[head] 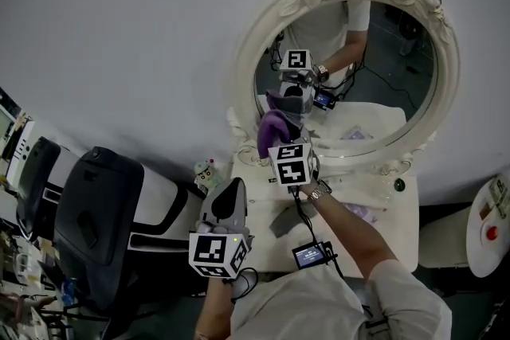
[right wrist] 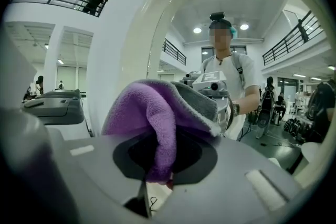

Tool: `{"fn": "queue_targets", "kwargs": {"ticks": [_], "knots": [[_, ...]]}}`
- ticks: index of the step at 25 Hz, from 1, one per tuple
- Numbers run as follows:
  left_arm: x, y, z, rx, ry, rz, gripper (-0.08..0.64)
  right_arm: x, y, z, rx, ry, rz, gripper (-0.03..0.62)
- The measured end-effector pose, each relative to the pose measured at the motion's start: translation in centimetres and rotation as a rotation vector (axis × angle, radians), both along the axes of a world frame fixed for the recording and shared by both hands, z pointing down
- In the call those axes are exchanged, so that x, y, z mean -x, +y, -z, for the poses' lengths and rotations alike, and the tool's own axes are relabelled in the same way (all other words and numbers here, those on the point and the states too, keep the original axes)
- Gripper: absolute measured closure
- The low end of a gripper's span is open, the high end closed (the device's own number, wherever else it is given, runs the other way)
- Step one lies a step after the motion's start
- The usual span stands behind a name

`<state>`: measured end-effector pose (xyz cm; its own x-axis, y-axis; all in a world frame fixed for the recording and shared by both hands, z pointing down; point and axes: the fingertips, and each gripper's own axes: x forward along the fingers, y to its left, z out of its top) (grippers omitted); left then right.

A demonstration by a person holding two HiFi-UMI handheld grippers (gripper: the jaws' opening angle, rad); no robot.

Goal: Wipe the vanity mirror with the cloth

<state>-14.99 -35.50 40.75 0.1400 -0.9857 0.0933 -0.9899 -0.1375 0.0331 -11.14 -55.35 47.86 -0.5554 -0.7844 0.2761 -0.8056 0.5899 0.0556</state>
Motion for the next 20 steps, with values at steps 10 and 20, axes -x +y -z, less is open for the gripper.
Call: {"fn": "queue_targets", "kwargs": {"ticks": [10,20], "knots": [[-6.7,-2.4,-0.3,0.002,0.009,-0.159,0.558,-11.5,-1.4,-0.7,0.013,0.001,-0.176,0.526],[-15.9,-4.8,-0.3,-0.005,0.02,-0.361,0.558,-28.3,-3.0,-0.4,0.01,0.052,-0.446,0.526]]}}
